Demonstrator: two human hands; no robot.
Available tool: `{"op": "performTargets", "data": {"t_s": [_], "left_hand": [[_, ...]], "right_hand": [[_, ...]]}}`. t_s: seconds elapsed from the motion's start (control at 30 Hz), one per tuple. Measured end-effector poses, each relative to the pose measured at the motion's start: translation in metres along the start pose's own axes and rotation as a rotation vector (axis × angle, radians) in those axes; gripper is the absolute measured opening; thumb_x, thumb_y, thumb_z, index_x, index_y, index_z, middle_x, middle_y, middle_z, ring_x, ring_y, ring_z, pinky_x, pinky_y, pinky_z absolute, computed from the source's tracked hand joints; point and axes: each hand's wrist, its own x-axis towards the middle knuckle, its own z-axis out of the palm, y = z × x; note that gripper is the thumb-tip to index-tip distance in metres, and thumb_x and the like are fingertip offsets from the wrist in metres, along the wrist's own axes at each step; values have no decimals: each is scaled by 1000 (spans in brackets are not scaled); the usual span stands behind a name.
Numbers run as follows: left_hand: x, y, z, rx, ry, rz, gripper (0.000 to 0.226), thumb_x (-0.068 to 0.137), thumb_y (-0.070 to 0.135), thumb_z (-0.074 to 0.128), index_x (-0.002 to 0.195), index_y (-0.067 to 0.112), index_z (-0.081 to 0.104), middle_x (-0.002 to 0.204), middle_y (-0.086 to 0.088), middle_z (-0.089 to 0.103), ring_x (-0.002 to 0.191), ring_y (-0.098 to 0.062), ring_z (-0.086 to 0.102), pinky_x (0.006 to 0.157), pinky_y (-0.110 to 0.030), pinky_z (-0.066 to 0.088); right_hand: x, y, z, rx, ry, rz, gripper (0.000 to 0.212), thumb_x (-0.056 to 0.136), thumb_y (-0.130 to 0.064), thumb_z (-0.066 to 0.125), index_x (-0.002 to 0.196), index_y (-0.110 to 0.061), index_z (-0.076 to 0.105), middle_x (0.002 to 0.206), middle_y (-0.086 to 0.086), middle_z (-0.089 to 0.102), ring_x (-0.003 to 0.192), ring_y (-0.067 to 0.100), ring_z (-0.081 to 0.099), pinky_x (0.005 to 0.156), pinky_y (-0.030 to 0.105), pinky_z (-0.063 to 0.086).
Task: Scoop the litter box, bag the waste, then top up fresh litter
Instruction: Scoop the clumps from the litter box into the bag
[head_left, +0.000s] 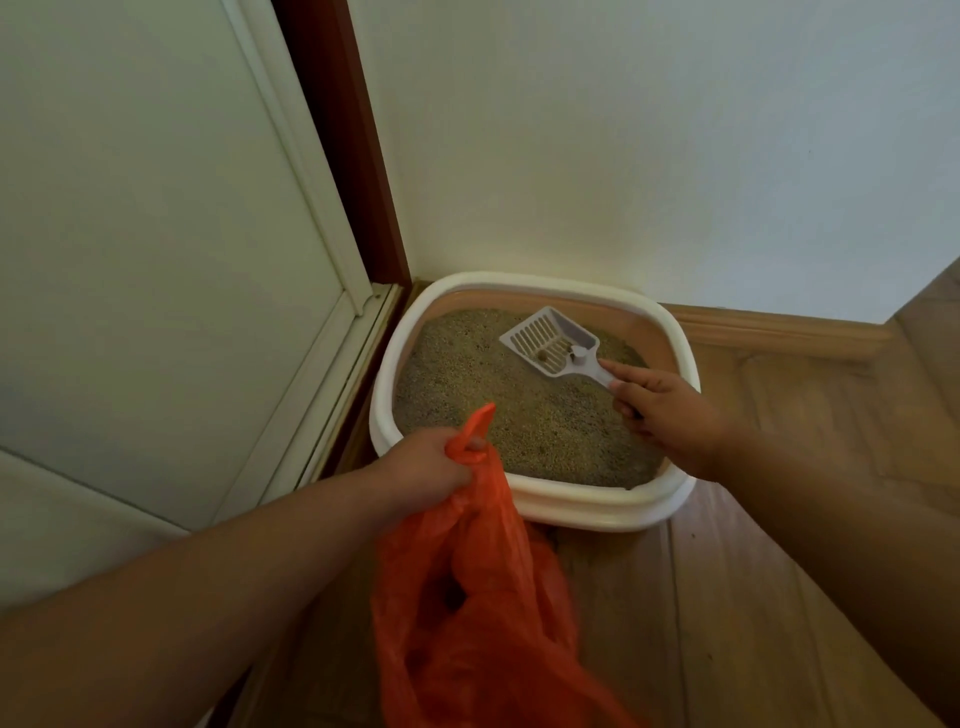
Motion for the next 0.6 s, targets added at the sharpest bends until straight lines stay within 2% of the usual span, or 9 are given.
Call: {"op": "performTargets", "data": {"t_s": [0.07, 0.17, 0.3, 0.37, 0.5, 0.6], "left_hand": [[-2, 0, 2, 21, -8, 9, 46, 88, -1, 63, 126, 24, 71, 101, -9, 78, 87, -26, 78, 83, -42, 65], [-7, 2, 6, 27, -18, 17, 47, 87, 0, 63, 126, 24, 71, 100, -8, 78, 80, -21, 75, 79, -37, 63], [-9, 7, 4, 33, -18, 14, 47, 87, 3, 64, 127, 27, 70, 103, -7, 77, 87, -25, 77, 81, -39, 64], [-10, 12, 0, 4, -21, 17, 49, 87, 0, 63, 128, 27, 69, 103, -7, 77, 85, -24, 77, 79, -39, 63], [-11, 16, -11, -156, 5, 15, 69, 81, -14, 58, 134, 30, 65, 115, -8, 72, 89, -30, 74, 82, -43, 61], [-7, 14, -20, -342, 8, 3, 78, 77, -18, 55, 135, 33, 65, 127, -14, 67, 101, -39, 73, 93, -50, 58]], "right_hand": [[-6, -1, -3, -4, 0, 6, 37, 107, -18, 48, 139, -34, 59, 72, 0, 43, 56, 11, 36, 50, 23, 33], [-15, -4, -4, -31, 15, 11, 37, 107, -18, 48, 139, -32, 60, 71, -1, 45, 57, 11, 37, 53, 26, 32], [-22, -6, -3, -54, 30, 6, 38, 107, -18, 48, 141, -31, 59, 72, 0, 44, 56, 11, 37, 53, 26, 32], [-25, -9, -4, -56, 24, 2, 37, 107, -19, 48, 141, -31, 59, 72, 0, 44, 57, 11, 37, 54, 27, 32], [-32, -18, -4, -80, -25, -26, 37, 106, -19, 50, 139, -32, 60, 71, -1, 44, 56, 10, 36, 52, 25, 33], [-37, -27, -3, -81, -30, -52, 35, 106, -18, 50, 135, -33, 64, 70, 0, 42, 56, 11, 34, 52, 25, 31]]}}
